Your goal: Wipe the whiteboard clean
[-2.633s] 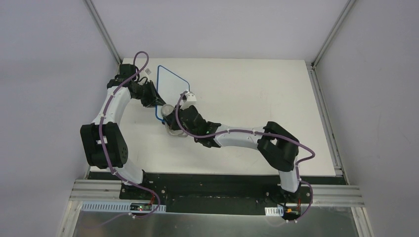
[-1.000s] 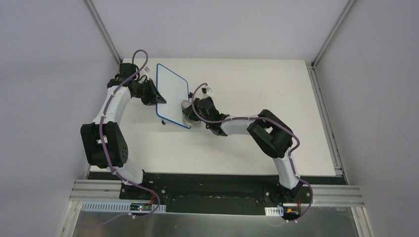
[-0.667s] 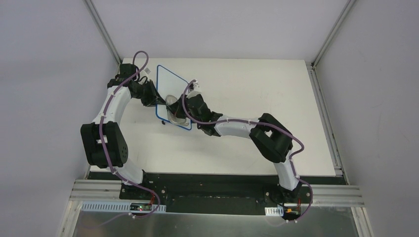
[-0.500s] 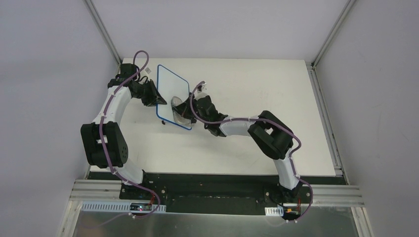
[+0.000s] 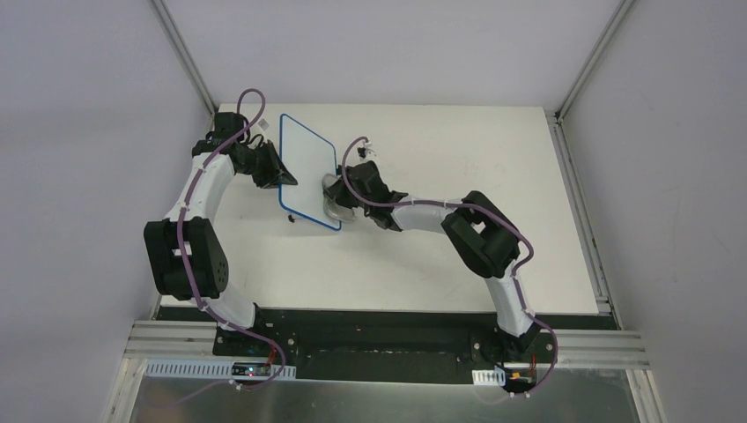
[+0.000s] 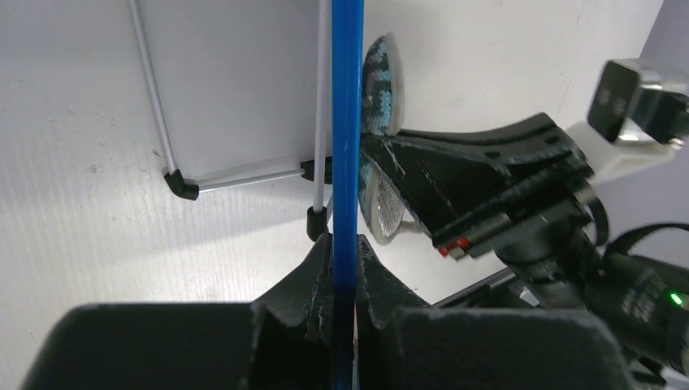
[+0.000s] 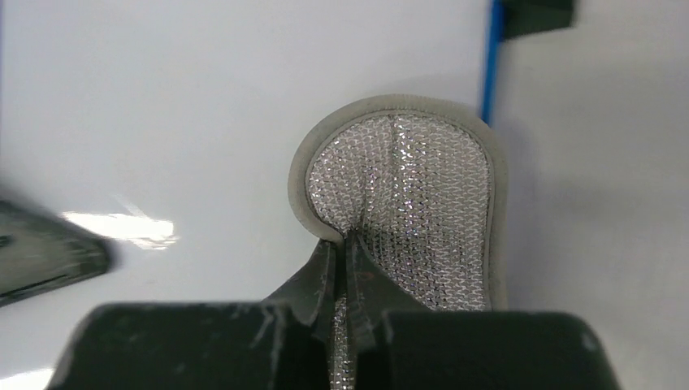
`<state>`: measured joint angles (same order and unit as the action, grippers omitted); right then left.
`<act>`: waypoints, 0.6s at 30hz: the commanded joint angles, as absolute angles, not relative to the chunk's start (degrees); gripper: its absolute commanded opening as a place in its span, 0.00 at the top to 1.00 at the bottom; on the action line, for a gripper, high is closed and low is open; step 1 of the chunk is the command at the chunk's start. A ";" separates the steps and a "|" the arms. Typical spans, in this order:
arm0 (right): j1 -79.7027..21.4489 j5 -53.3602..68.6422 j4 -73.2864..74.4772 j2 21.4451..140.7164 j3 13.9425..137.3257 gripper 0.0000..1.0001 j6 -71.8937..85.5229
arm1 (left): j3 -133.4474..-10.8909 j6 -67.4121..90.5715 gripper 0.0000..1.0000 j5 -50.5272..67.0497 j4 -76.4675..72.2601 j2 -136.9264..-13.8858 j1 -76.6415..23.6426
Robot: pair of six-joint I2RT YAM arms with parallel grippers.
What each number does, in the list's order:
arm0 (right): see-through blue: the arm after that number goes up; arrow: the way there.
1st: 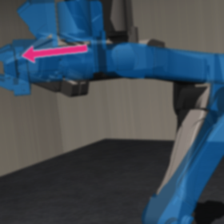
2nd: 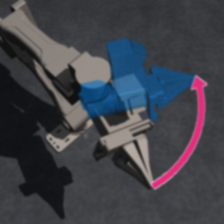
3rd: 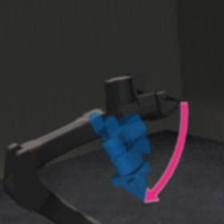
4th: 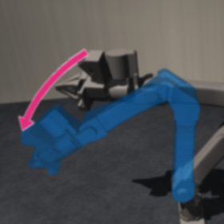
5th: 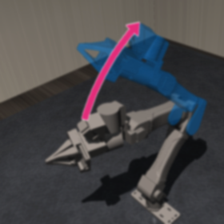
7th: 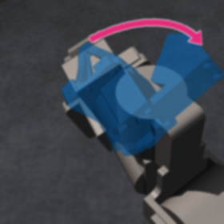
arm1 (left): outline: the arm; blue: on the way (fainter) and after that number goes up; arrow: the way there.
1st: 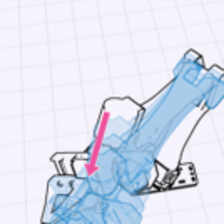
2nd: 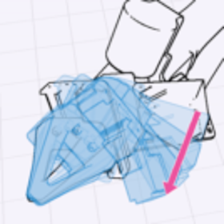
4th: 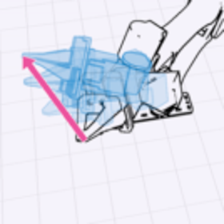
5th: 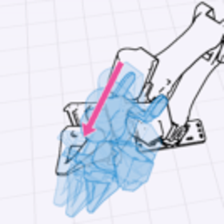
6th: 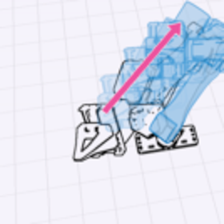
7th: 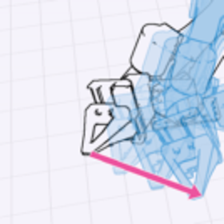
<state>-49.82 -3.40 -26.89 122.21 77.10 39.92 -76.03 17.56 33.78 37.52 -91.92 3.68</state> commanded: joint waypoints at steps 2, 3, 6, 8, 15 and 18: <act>-59.15 5.98 -27.11 120.65 85.34 1.00 39.81 | -73.92 16.08 1.00 31.46 42.81 -94.75 0.16; -59.13 5.65 -27.52 121.07 85.35 1.00 40.03 | -73.92 16.01 1.00 31.32 42.80 -94.67 0.11; -57.60 3.91 -28.25 122.82 82.96 1.00 40.14 | -73.87 15.91 1.00 31.31 42.89 -94.57 0.09; -54.71 3.64 -29.16 125.25 80.08 1.00 41.70 | -73.83 15.98 1.00 31.35 42.89 -94.42 0.14; -47.37 7.07 -36.06 127.29 69.13 1.00 46.74 | -74.08 16.25 1.00 31.62 42.76 -94.22 0.17; -48.82 8.10 -35.20 127.19 72.61 1.00 45.40 | -74.22 16.26 1.00 31.64 42.72 -94.13 -1.35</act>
<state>-46.13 3.11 -39.33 124.88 71.53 45.41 -76.05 17.89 33.45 37.41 -92.12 3.36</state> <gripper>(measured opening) 0.021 0.064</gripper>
